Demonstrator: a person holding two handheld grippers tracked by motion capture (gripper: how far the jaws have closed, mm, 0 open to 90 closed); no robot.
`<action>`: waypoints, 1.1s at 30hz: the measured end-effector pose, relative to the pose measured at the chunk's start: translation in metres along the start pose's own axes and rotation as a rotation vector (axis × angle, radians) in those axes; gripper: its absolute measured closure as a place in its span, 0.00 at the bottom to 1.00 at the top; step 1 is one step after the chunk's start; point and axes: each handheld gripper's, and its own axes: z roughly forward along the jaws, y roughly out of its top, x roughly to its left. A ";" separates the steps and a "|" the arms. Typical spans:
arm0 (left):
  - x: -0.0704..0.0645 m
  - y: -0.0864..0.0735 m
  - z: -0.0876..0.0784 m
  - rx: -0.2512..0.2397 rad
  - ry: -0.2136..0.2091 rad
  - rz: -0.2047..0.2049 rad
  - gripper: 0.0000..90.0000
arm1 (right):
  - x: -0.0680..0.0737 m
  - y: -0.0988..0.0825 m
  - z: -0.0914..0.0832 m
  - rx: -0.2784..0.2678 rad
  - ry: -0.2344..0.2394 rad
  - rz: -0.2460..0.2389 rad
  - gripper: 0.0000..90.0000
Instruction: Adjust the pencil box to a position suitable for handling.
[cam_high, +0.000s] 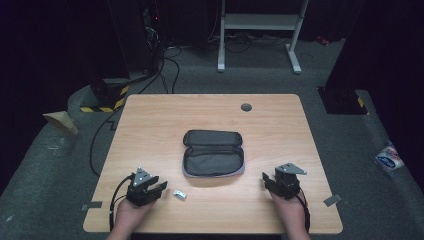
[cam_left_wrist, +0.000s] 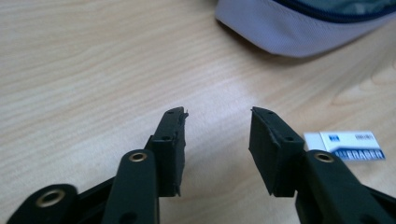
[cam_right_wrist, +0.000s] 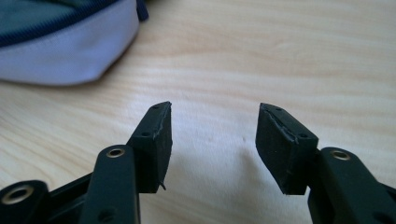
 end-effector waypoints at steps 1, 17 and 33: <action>-0.001 -0.001 -0.001 0.001 -0.002 0.007 0.59 | 0.000 0.000 0.000 0.000 0.000 0.000 0.48; -0.019 -0.005 -0.008 0.005 -0.098 0.049 0.53 | 0.003 -0.005 0.002 0.010 -0.021 -0.019 0.47; -0.049 -0.002 0.014 0.030 -0.102 0.165 0.50 | 0.003 -0.005 0.002 0.011 -0.016 -0.017 0.46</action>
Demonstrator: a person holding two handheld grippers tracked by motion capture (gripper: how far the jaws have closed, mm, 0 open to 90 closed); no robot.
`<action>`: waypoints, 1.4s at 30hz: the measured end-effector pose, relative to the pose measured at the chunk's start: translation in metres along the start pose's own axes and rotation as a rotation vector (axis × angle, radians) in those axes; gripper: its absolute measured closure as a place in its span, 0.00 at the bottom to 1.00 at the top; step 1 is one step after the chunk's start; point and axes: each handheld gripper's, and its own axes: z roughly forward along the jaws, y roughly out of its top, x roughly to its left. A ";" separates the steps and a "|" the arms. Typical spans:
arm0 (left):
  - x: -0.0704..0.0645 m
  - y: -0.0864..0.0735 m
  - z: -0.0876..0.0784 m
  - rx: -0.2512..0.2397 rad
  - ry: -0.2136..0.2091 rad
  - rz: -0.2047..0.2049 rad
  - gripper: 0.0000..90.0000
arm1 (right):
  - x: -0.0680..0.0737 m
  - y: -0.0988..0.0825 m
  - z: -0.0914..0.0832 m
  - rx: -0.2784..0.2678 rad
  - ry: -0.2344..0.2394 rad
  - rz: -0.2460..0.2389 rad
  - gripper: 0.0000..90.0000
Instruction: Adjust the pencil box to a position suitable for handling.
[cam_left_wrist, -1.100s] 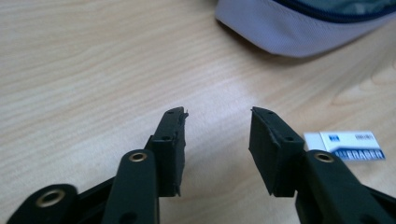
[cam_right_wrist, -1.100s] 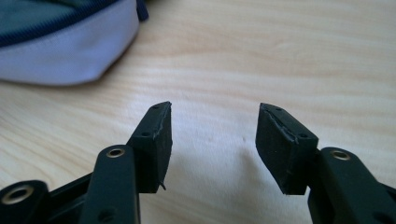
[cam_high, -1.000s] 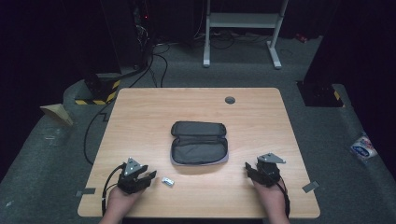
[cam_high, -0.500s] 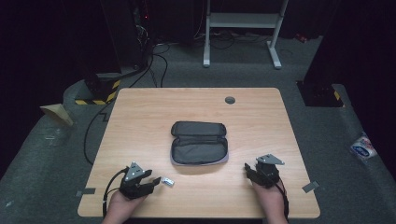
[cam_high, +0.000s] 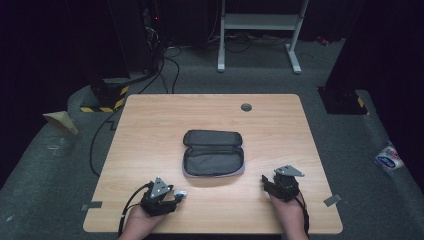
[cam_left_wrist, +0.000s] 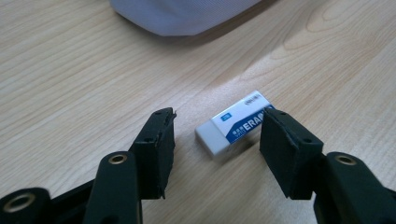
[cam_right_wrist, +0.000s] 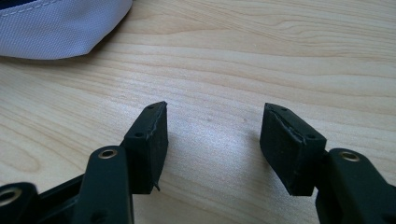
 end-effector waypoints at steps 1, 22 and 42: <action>-0.001 0.001 0.001 0.002 -0.002 -0.006 0.50 | 0.000 0.000 0.000 0.000 0.001 0.000 0.46; 0.001 0.000 0.004 -0.039 -0.014 0.032 0.81 | 0.000 0.001 0.001 -0.002 0.002 -0.005 0.46; 0.009 -0.002 -0.005 -0.110 0.021 -0.047 0.81 | 0.000 0.000 0.001 0.000 0.004 -0.010 0.45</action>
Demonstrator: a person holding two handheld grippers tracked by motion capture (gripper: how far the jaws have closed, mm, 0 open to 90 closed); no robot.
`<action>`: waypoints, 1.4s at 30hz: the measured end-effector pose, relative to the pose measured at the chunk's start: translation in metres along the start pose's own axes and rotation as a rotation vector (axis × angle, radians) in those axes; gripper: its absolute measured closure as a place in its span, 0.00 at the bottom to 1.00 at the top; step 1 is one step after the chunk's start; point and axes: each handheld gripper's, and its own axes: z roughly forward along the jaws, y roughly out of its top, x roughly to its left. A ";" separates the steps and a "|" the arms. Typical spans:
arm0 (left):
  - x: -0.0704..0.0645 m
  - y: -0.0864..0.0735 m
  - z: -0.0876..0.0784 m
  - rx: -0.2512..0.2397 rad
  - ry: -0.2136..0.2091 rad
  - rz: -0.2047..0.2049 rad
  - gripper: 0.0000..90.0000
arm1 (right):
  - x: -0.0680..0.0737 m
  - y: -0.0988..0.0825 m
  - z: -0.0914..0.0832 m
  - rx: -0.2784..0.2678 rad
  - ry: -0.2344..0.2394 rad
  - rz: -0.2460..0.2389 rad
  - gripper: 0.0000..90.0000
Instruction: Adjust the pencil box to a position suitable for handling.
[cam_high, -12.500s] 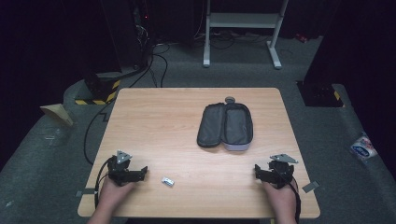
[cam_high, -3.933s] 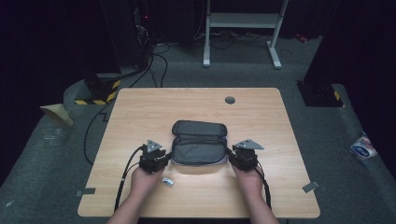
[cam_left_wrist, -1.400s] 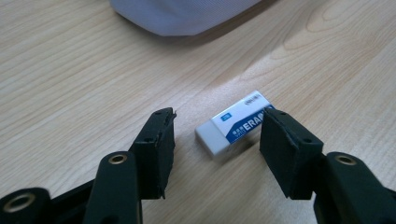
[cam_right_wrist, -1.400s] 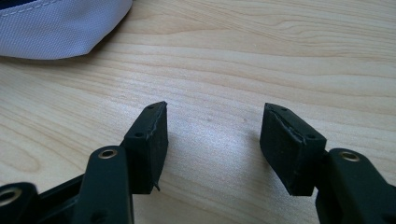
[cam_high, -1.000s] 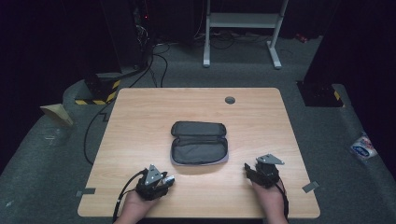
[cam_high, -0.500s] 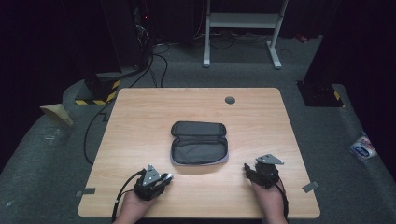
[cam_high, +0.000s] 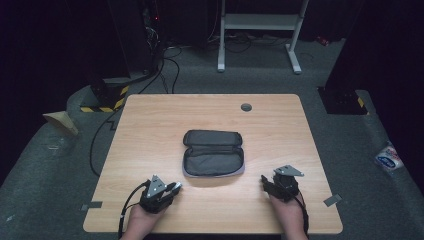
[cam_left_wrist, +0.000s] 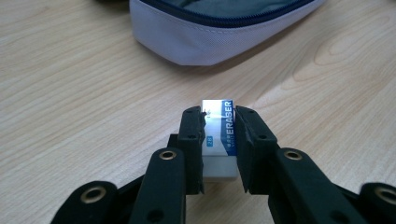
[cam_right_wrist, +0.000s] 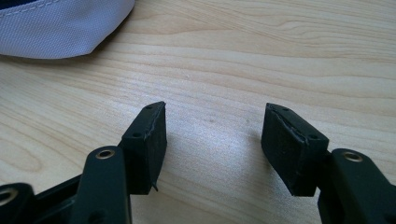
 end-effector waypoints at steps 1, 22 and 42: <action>0.001 0.000 -0.001 -0.002 0.000 0.000 0.81 | 0.000 0.000 0.000 0.000 0.001 0.000 0.44; 0.010 0.007 -0.009 -0.054 0.033 -0.054 0.81 | 0.000 0.000 0.000 0.002 0.004 -0.002 0.44; 0.011 0.023 -0.011 -0.095 0.052 -0.057 0.81 | 0.000 0.000 0.000 0.002 0.005 -0.002 0.43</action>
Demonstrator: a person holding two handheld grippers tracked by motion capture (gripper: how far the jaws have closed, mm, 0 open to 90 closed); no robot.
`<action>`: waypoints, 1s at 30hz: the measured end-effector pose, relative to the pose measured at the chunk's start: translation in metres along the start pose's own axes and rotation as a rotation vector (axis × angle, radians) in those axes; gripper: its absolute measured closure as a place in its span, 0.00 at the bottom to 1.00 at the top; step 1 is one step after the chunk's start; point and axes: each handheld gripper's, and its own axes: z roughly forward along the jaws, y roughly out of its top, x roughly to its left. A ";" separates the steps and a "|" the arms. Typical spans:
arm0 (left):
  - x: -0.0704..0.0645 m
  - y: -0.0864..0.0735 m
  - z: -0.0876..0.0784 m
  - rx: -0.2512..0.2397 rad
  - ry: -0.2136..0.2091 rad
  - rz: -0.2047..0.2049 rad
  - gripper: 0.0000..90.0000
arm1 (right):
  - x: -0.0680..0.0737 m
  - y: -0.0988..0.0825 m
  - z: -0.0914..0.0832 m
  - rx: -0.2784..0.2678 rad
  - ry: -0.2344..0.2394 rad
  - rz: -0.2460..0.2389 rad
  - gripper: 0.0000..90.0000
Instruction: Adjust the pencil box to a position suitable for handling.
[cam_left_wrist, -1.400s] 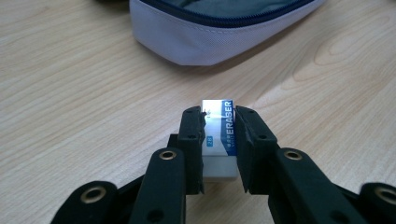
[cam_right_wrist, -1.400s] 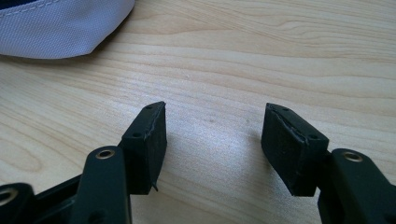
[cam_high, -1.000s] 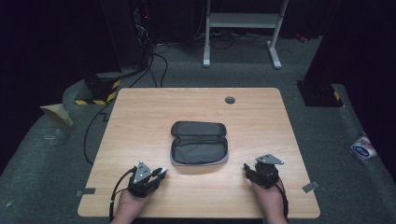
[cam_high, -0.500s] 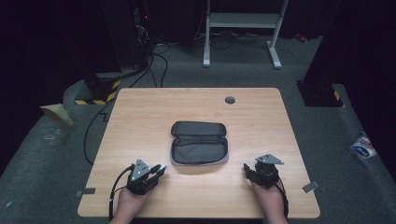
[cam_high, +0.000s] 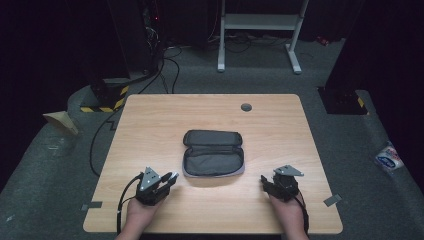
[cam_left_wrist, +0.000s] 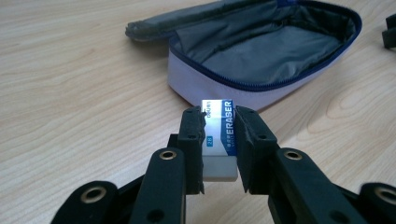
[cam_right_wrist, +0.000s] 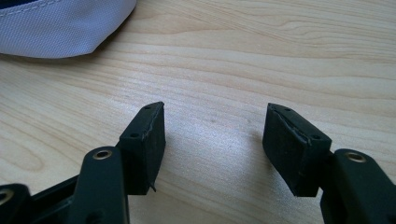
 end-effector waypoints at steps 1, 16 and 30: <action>0.001 0.001 0.000 -0.003 0.000 0.001 0.81 | 0.000 0.000 0.000 0.000 0.000 0.000 0.43; 0.000 0.017 0.000 -0.050 -0.001 0.009 0.81 | 0.000 0.000 0.000 0.000 -0.001 0.000 0.43; -0.005 0.033 0.006 -0.072 -0.002 0.019 0.81 | 0.000 0.000 0.000 0.000 -0.002 0.001 0.43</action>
